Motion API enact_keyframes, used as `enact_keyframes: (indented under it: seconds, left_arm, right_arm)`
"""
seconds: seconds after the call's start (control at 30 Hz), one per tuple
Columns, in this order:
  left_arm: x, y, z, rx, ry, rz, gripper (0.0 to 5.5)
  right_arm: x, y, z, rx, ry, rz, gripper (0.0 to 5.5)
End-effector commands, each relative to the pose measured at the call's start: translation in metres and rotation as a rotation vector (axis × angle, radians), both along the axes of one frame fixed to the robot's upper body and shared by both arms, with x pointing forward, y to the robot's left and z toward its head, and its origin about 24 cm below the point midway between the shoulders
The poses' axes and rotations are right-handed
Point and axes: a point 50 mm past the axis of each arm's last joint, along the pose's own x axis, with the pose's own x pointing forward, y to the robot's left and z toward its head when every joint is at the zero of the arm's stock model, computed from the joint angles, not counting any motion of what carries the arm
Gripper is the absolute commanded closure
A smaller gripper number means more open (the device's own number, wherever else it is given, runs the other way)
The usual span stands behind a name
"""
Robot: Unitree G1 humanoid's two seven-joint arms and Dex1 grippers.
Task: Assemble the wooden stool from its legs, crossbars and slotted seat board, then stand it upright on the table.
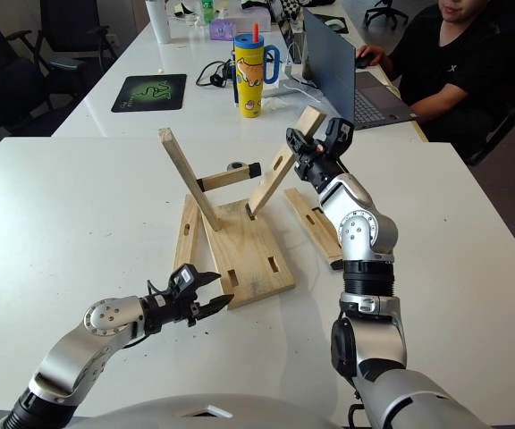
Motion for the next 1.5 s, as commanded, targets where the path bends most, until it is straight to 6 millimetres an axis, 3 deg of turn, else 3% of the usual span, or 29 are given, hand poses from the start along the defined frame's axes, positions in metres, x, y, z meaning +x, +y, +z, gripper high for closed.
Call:
enact_keyframes:
  seconds: [0.03, 0.47, 1.03, 1.27, 1.5]
  left_arm:
    - [-0.001, 0.0, -0.003, 0.006, 0.006, 0.01, 2.64]
    - [0.001, 0.005, -0.001, 0.017, -0.005, 0.034, 2.64]
    - [0.001, 0.012, 0.001, 0.027, -0.009, 0.049, 2.64]
    - [0.001, 0.01, 0.002, 0.02, -0.015, 0.051, 2.64]
    - [0.001, 0.007, 0.003, 0.011, -0.026, 0.05, 2.64]
  right_arm:
    - [0.003, 0.0, -0.008, -0.005, -0.032, -0.008, 4.46]
    - [0.008, -0.012, -0.021, -0.151, -0.007, -0.01, 4.46]
    - [-0.015, -0.021, -0.033, -0.119, 0.011, -0.096, 4.46]
    - [-0.014, 0.0, -0.046, -0.248, 0.031, -0.056, 4.46]
    - [-0.01, 0.01, -0.042, -0.292, 0.058, -0.003, 4.46]
